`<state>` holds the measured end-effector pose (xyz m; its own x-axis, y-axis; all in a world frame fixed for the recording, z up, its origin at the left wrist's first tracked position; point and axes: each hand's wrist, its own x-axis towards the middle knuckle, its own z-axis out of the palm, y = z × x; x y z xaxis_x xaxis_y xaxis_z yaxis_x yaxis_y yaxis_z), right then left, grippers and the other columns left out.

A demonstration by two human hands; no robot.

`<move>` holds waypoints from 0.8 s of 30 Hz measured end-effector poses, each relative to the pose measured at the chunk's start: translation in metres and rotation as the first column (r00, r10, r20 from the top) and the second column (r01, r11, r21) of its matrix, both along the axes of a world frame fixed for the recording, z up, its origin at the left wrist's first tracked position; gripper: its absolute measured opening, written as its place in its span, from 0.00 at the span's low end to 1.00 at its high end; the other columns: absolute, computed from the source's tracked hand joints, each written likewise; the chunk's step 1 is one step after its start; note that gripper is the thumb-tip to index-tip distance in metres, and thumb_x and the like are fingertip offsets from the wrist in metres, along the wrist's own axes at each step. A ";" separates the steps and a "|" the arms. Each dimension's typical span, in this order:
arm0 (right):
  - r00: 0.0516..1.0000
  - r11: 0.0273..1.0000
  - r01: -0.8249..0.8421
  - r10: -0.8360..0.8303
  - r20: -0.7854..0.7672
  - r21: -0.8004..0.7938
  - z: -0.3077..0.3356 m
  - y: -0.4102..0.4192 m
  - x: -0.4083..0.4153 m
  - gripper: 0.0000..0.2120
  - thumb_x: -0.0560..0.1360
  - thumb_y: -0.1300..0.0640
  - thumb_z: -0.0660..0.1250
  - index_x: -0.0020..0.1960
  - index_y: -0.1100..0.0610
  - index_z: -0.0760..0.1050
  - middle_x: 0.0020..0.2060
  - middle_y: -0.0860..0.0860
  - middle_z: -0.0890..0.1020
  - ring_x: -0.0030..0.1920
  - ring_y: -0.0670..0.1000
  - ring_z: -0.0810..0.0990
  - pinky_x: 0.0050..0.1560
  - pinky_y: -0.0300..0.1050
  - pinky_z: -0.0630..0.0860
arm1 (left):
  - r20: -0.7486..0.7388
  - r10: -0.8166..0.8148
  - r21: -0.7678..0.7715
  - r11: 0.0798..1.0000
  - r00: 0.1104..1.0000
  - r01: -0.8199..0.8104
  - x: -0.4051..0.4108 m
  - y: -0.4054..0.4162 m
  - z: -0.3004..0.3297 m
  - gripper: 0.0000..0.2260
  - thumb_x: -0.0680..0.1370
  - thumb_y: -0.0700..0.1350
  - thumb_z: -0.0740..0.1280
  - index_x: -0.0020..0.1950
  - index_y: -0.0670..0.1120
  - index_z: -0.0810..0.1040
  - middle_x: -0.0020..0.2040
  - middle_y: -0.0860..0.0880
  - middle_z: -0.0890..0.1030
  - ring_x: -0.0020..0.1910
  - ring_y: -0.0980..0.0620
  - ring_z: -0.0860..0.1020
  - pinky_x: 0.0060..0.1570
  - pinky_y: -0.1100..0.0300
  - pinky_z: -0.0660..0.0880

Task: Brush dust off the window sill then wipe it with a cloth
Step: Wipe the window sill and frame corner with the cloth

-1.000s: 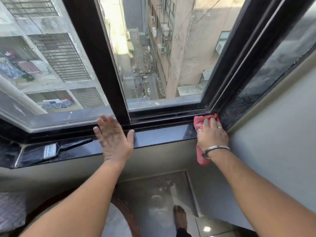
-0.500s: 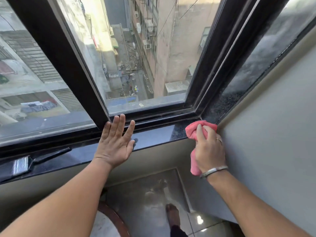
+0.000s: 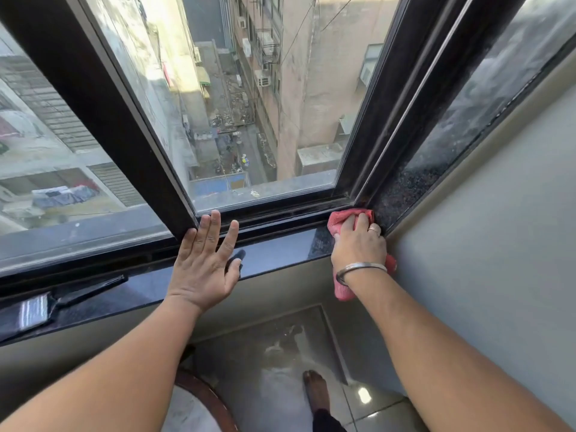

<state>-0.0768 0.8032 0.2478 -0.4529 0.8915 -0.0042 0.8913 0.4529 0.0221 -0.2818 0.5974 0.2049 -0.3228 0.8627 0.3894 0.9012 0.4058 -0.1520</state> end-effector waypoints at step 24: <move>0.997 0.996 0.051 -0.055 -0.060 -0.067 0.010 -0.005 -0.006 0.28 0.74 0.60 0.57 0.72 0.69 0.60 0.66 0.61 0.70 0.62 0.62 0.72 0.58 0.55 0.74 | 0.038 0.017 -0.012 1.000 0.999 -0.017 0.003 0.000 0.004 0.33 0.77 0.55 0.55 0.81 0.46 0.56 0.81 0.39 0.50 0.81 0.44 0.46 0.77 0.49 0.36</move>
